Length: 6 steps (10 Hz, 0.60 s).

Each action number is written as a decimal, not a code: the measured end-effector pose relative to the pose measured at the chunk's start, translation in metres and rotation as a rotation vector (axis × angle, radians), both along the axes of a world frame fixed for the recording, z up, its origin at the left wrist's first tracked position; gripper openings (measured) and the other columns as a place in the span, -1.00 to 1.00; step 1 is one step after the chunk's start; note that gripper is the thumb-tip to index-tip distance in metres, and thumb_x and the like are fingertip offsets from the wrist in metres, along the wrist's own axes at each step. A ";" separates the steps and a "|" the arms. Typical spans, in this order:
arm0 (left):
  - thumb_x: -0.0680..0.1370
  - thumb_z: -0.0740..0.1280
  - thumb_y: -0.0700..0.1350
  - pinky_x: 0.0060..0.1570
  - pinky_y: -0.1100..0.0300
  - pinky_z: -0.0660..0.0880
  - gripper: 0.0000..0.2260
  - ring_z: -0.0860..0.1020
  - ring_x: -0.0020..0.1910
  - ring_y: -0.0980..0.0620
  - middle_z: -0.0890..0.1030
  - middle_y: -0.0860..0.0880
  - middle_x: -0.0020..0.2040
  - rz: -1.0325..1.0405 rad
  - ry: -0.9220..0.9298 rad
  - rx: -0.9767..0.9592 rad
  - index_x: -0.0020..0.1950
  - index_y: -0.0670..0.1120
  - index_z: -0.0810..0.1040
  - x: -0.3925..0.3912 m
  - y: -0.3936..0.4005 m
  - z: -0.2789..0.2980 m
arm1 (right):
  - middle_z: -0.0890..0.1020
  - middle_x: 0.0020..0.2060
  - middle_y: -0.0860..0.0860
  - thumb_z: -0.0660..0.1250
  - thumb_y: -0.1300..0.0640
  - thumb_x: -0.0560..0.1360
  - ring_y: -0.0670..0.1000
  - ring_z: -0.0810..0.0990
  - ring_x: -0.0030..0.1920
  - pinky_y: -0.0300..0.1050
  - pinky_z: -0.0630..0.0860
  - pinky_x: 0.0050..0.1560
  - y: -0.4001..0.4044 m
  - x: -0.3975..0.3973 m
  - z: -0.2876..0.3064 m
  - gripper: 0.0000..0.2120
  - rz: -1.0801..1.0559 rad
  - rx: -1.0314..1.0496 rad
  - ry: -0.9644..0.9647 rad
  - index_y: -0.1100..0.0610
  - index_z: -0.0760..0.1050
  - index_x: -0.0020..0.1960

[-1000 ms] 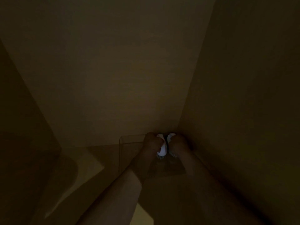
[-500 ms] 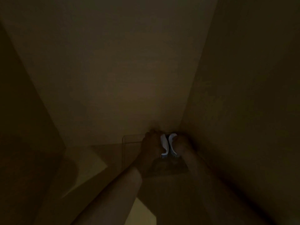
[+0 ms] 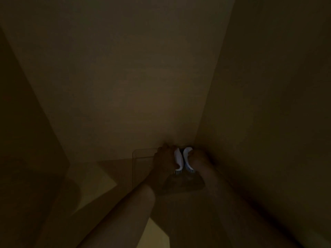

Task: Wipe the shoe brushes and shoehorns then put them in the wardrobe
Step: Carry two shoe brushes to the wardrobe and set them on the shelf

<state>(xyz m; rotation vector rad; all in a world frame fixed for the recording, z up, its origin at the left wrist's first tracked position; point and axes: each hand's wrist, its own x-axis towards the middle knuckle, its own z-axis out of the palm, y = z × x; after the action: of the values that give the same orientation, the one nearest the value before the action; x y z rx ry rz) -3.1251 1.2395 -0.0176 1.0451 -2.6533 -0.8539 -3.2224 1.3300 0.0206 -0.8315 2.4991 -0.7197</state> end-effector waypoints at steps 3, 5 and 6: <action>0.48 0.48 -0.05 0.43 0.00 0.21 -0.30 0.27 0.46 -0.15 0.27 -0.17 0.49 0.005 -0.026 -0.004 0.53 -0.12 0.23 0.004 -0.001 0.002 | 0.53 0.30 0.28 0.22 0.24 0.62 0.24 0.50 0.32 0.00 0.42 0.30 -0.002 0.003 -0.003 -0.67 0.015 0.017 0.011 0.34 0.46 0.34; 0.45 0.50 -0.02 0.40 0.00 0.26 -0.27 0.30 0.45 -0.14 0.29 -0.15 0.48 0.006 -0.006 -0.047 0.52 -0.09 0.25 0.007 0.000 0.003 | 0.33 0.49 0.23 0.05 0.19 0.70 0.19 0.33 0.47 -0.02 0.28 0.43 -0.007 0.002 0.008 -0.60 0.032 0.162 -0.083 0.33 0.26 0.49; 0.45 0.50 -0.01 0.41 -0.01 0.25 -0.26 0.28 0.46 -0.14 0.28 -0.15 0.49 0.000 -0.021 -0.045 0.53 -0.09 0.23 0.006 0.000 0.006 | 0.29 0.52 0.20 -0.04 0.15 0.72 0.16 0.31 0.49 -0.07 0.26 0.41 -0.010 0.001 0.016 -0.59 0.064 0.216 -0.050 0.31 0.25 0.49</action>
<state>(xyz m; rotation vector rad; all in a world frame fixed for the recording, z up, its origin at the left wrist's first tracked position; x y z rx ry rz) -3.1186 1.2394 -0.0119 1.0493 -2.6763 -0.7832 -3.2211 1.3203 0.0367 -0.7998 2.4399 -0.4335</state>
